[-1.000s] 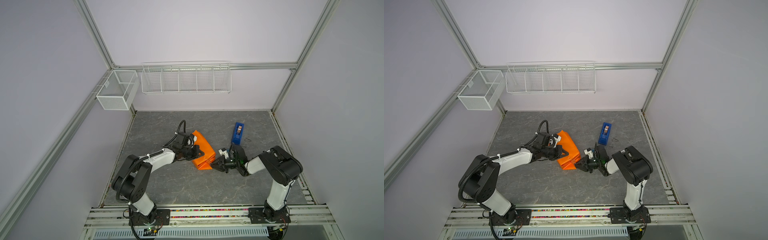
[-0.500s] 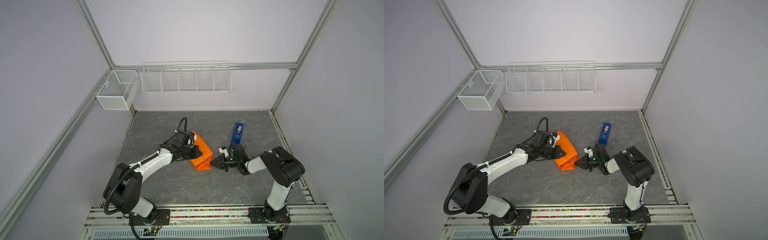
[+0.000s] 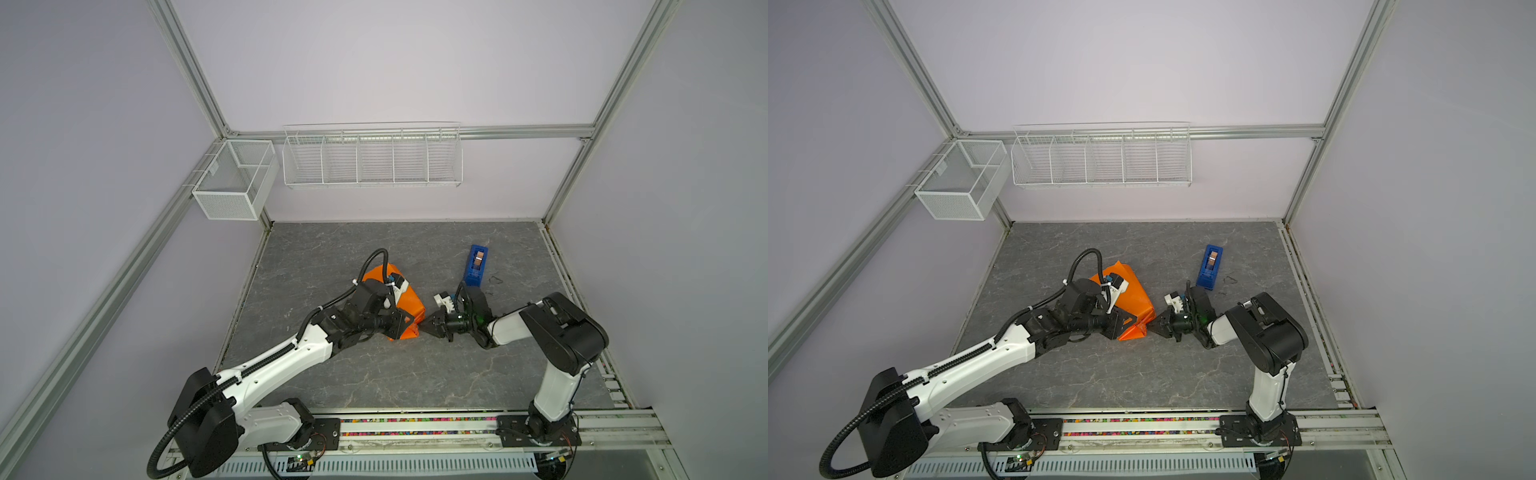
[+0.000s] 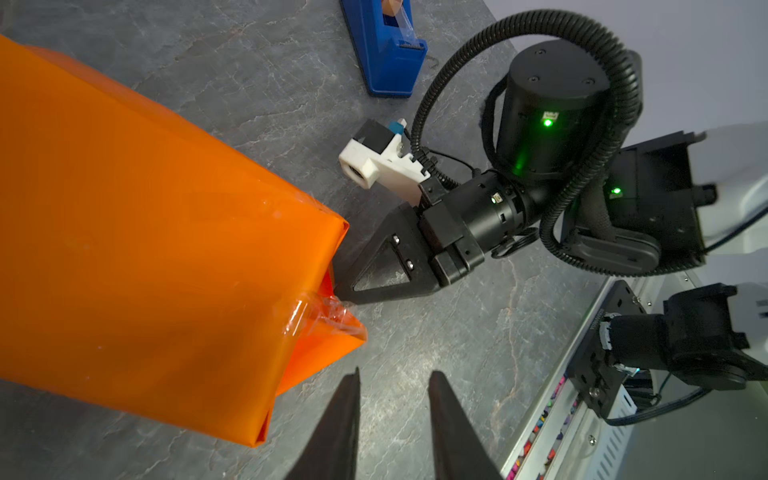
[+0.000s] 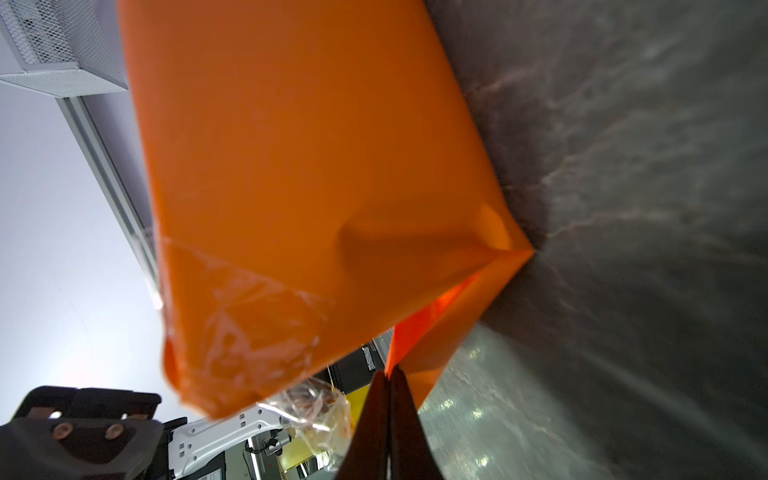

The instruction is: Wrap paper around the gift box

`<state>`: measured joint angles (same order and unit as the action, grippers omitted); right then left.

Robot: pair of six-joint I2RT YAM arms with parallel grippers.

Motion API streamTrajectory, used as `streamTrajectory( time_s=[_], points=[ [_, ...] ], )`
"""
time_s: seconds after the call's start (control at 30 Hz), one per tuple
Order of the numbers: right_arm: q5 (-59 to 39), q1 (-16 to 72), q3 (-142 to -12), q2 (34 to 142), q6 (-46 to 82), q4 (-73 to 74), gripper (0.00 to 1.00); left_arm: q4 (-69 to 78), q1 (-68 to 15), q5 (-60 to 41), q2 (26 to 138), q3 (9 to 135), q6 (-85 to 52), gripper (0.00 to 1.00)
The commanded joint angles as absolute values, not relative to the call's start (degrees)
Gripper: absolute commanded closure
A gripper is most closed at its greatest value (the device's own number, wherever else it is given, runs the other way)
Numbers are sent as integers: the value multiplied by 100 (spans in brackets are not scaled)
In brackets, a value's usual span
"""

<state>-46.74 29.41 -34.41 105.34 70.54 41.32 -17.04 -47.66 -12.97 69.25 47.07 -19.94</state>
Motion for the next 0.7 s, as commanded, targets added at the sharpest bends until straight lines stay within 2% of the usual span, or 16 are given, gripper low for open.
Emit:
streamTrajectory(
  time_s=[0.0,0.17,0.3,0.67],
  points=[
    [-4616,2995,-3606,10503,7172,4046,93,-1273,-4857,-1681,6960,4143,-2636,75],
    [-4595,3046,-3687,10494,7119,3907,93,-1050,-5352,-1828,6983,3573,-2632,82],
    [-4551,3094,-3707,10485,7088,3842,93,-680,-5432,-1793,7256,3296,-2628,82],
    [-4458,3205,-3793,10512,7084,3789,93,-618,-5437,-875,8262,3622,-2547,81]
  ],
)
